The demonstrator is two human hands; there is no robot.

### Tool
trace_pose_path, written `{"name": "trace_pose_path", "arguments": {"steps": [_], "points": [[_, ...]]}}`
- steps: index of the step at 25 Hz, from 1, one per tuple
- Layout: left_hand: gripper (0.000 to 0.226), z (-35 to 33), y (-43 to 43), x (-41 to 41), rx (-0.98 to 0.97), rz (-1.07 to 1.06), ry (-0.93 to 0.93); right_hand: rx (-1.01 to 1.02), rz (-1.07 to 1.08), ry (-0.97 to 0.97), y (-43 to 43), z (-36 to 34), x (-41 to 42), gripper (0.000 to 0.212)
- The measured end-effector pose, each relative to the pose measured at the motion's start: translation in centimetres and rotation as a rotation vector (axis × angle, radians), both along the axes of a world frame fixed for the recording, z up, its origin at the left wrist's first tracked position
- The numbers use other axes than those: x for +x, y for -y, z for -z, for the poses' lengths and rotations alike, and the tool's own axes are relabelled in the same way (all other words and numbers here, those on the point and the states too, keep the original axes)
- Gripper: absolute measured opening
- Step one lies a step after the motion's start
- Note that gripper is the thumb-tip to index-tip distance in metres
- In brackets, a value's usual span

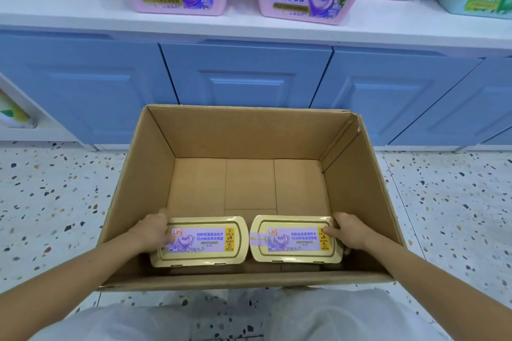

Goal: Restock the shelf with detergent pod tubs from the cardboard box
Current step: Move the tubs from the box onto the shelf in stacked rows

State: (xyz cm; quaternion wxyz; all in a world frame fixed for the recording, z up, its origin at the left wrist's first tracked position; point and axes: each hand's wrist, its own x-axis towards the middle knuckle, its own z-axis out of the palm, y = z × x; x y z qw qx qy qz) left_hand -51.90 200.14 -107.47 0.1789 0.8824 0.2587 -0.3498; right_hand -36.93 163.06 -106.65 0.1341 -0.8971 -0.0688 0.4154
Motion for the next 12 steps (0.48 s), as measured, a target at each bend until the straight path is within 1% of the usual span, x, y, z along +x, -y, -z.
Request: {"name": "trace_pose_path", "arguments": {"steps": [2, 4, 7, 9, 12], "points": [[0.041, -0.1, 0.0, -0.3, -0.123, -0.124, 0.059, 0.003, 0.002, 0.016, 0.0, -0.1, -0.1, 0.026], [0.047, 0.1, 0.2, -0.6, -0.181, -0.209, 0.117, 0.001, 0.012, 0.059, -0.1, -0.3, -0.2, 0.027], [0.042, 0.4, 0.2, -0.7, -0.187, -0.311, 0.217, 0.052, 0.074, 0.111, 0.0, -0.5, -0.2, 0.028], [0.040, 0.9, -0.4, -0.6, -0.159, -0.394, 0.238, 0.078, 0.079, 0.137, 0.0, -1.0, -0.2, 0.030], [0.029, 1.1, -0.5, -0.9, -0.144, -0.439, 0.246, 0.091, 0.052, 0.220, 0.3, -1.5, -0.4, 0.030]]}}
